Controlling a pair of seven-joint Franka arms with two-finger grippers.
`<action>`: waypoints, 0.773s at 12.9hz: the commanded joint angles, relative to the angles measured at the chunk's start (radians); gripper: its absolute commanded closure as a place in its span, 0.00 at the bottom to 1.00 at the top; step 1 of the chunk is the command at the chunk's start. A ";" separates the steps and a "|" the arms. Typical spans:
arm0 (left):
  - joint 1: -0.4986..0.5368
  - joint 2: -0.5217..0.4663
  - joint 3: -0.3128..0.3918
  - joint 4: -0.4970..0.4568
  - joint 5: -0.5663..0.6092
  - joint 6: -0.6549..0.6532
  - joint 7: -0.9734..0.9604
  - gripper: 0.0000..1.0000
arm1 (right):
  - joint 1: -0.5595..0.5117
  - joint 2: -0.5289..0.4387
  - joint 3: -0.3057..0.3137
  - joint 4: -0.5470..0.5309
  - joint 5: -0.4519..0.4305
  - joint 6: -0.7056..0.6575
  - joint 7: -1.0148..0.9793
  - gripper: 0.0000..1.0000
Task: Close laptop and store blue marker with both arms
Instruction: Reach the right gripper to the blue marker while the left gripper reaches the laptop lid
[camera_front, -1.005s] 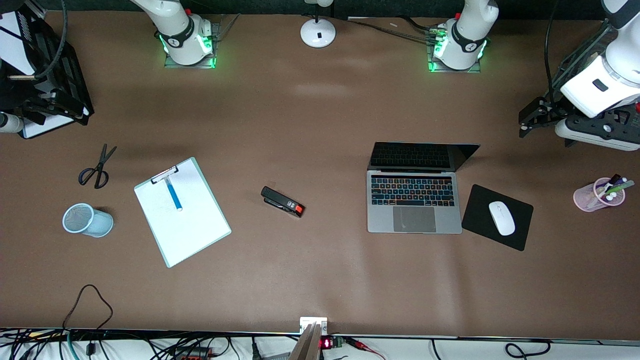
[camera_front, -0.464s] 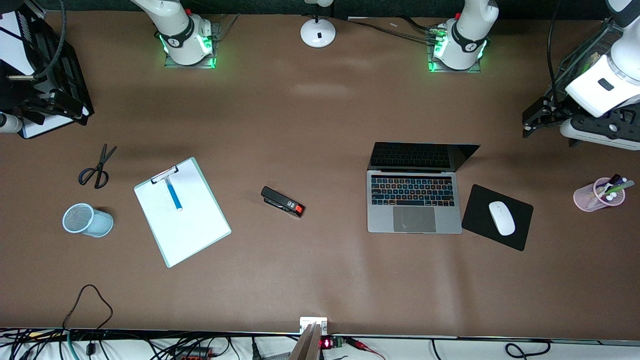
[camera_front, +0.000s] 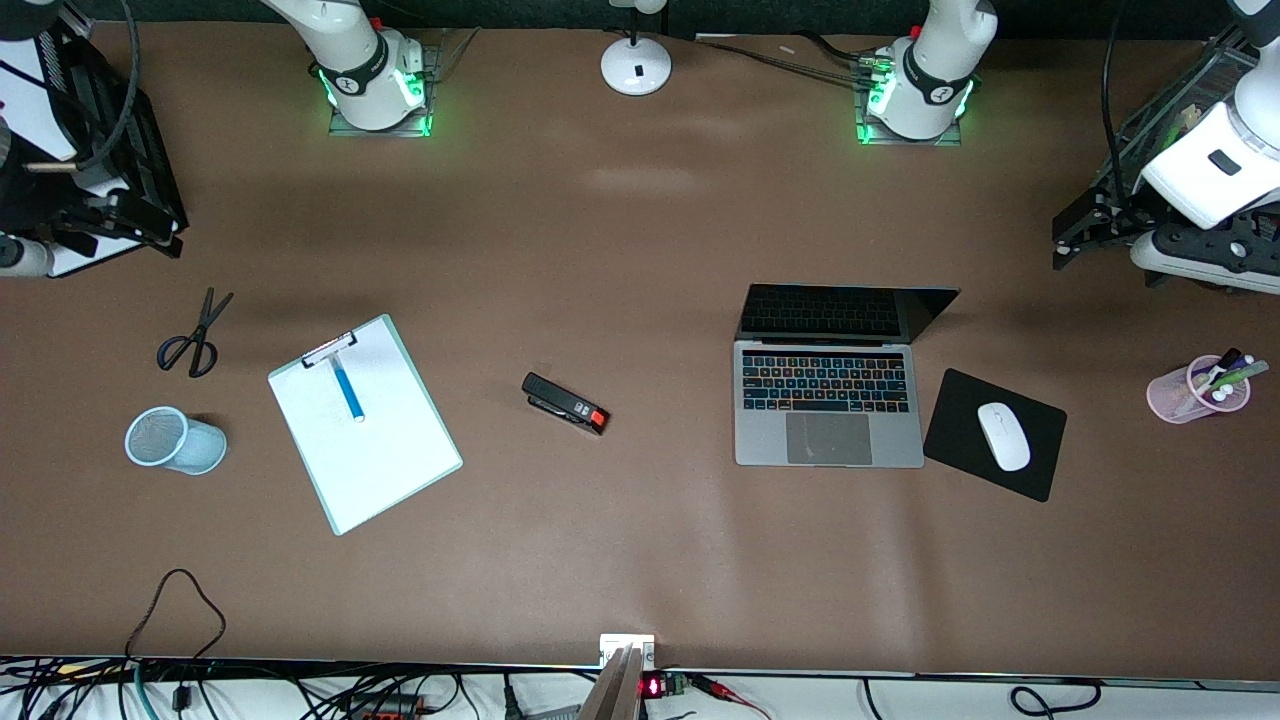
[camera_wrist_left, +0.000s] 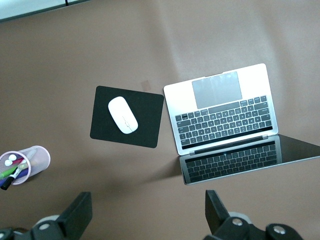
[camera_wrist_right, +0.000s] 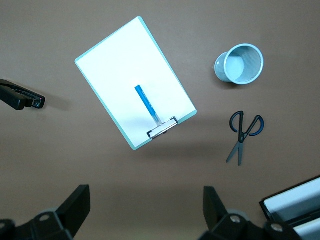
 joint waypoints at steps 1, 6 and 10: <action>0.003 0.001 -0.005 0.028 0.016 -0.036 0.004 0.00 | -0.003 0.048 0.010 0.036 0.015 -0.004 0.012 0.00; 0.003 0.015 -0.007 0.028 0.011 -0.036 0.001 0.00 | 0.032 0.193 0.012 0.036 0.014 0.059 -0.020 0.00; -0.016 0.053 -0.014 0.025 0.013 -0.086 0.017 0.00 | 0.038 0.308 0.012 0.030 0.015 0.196 -0.168 0.00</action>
